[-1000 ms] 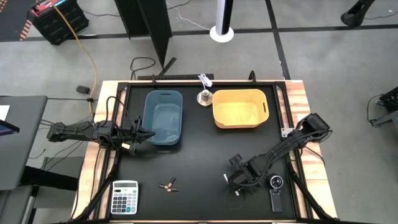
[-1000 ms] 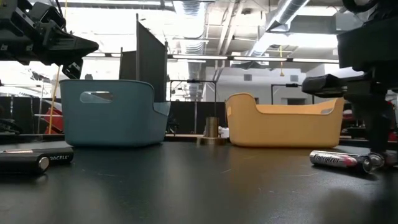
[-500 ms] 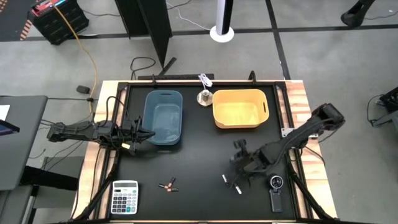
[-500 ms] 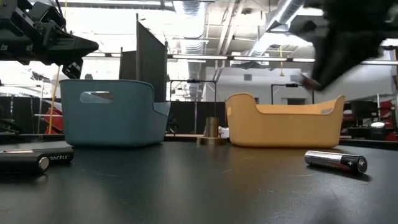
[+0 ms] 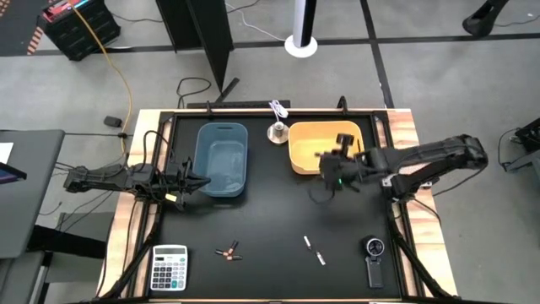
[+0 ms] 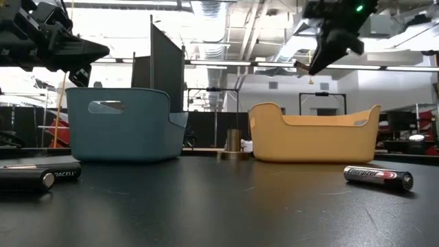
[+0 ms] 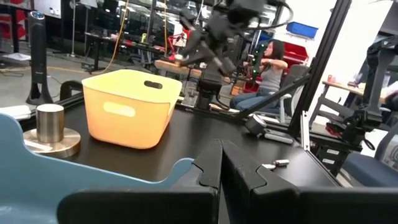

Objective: Sort batteries
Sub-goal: Put the top right silver battery into the yellow bin, then put the bottom silver battery into the yellow bin

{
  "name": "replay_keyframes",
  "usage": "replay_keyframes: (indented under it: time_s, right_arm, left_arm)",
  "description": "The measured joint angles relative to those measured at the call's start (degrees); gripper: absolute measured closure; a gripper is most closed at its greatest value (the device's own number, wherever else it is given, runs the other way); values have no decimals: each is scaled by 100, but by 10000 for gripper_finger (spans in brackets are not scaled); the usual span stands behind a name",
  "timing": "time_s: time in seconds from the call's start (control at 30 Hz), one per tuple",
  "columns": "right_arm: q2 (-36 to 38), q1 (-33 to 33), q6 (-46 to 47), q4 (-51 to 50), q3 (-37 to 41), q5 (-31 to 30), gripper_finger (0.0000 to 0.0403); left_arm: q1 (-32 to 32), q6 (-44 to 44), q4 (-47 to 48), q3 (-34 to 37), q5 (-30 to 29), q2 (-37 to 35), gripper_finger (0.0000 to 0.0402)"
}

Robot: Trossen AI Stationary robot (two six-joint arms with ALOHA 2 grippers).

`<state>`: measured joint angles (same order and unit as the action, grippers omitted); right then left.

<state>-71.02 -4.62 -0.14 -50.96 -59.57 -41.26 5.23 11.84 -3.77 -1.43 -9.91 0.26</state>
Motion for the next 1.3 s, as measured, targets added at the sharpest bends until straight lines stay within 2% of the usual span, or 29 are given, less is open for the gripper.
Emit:
replay_keyframes:
  time_s: [0.1,0.23,0.33,0.43,0.63,0.8,1.0,1.13,1.3]
  right_arm:
    - [-60,509,10,2,0,2,302]
    - [-134,965,6,160,-5,11,235]
    - [-129,1047,-31,324,-5,44,187]
    - [-49,879,62,361,-6,255,159]
    - [130,-133,662,356,-7,1279,155]
    - [140,-1380,1270,338,-7,1327,163]
    - [-61,-2540,3257,313,-7,1535,166]
    - [-448,-3181,4472,349,-7,1606,166]
    - [-1204,-3783,5199,894,-7,1766,166]
  left_arm:
    - [0,73,-10,0,0,0,401]
    - [0,101,-2,0,0,1,401]
    - [0,105,-1,0,0,1,401]
    - [0,107,1,0,0,1,401]
    - [0,175,5,0,0,1,401]
    - [1,259,3,0,2,-1,401]
    - [0,368,4,0,2,-1,401]
    - [0,387,2,0,2,0,401]
    - [0,433,3,0,2,1,401]
